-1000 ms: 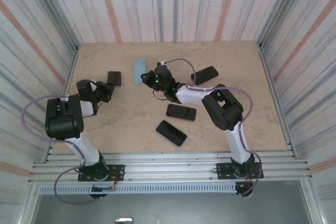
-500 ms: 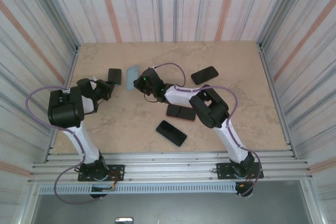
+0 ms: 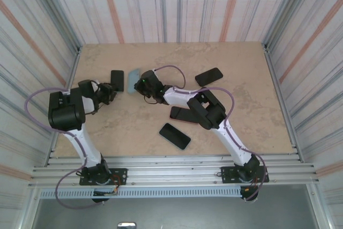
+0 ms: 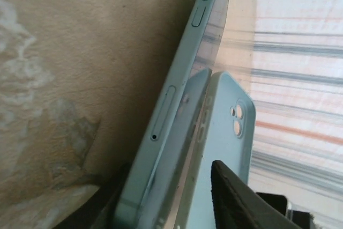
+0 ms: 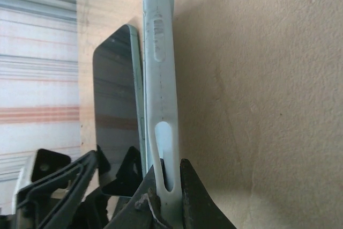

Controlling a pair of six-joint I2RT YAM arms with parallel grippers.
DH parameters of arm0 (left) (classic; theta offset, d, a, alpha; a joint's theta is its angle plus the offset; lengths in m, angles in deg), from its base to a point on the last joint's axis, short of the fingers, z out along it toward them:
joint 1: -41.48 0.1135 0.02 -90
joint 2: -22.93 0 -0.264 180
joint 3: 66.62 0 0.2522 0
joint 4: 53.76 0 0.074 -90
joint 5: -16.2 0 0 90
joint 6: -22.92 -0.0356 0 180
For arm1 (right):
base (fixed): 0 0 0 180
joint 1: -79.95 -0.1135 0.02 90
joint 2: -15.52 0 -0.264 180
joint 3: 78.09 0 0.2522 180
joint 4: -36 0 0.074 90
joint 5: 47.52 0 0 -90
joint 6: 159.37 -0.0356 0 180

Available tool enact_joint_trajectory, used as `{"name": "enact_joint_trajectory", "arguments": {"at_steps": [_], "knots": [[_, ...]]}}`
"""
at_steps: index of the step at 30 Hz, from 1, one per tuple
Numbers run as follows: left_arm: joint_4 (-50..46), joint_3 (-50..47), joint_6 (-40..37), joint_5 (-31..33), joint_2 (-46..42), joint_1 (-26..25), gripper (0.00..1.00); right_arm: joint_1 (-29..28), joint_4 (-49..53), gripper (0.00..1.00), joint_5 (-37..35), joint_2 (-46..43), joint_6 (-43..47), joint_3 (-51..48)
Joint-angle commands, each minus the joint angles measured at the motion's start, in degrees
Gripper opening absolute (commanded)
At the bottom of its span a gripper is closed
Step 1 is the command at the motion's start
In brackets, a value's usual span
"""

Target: Take the phone out of the phone case

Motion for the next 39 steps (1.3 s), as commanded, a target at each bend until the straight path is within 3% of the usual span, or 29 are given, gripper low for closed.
{"name": "enact_joint_trajectory", "arguments": {"at_steps": [1, 4, 10, 17, 28, 39], "knots": [[-11.2, 2.3, -8.0, 1.6, -4.1, 0.4, 0.50, -0.7, 2.7, 0.02, -1.8, 1.8, 1.5, 4.3], [-15.2, 3.2, -9.8, 2.5, -4.5, 0.5, 0.59, -0.9, 3.2, 0.03, -1.7, 2.9, 2.0, 5.5], [-18.5, 4.1, -11.0, 3.6, -4.1, 0.9, 0.63, -1.3, 3.6, 0.06, -0.4, 4.6, 3.1, 7.4], [-20.8, 5.6, -12.5, 3.8, -3.0, 1.8, 0.64, -1.5, 6.2, 0.15, -0.5, 5.1, 6.7, 8.7], [-32.3, 10.3, -19.7, 6.6, -4.4, 1.9, 0.66, -1.6, 13.9, 0.31, -4.8, 4.1, 12.2, 11.9], [-36.2, 12.4, -21.8, 8.8, -5.4, 1.9, 0.68, -1.8, 15.9, 0.40, -5.1, 6.5, 15.5, 15.4]]}}
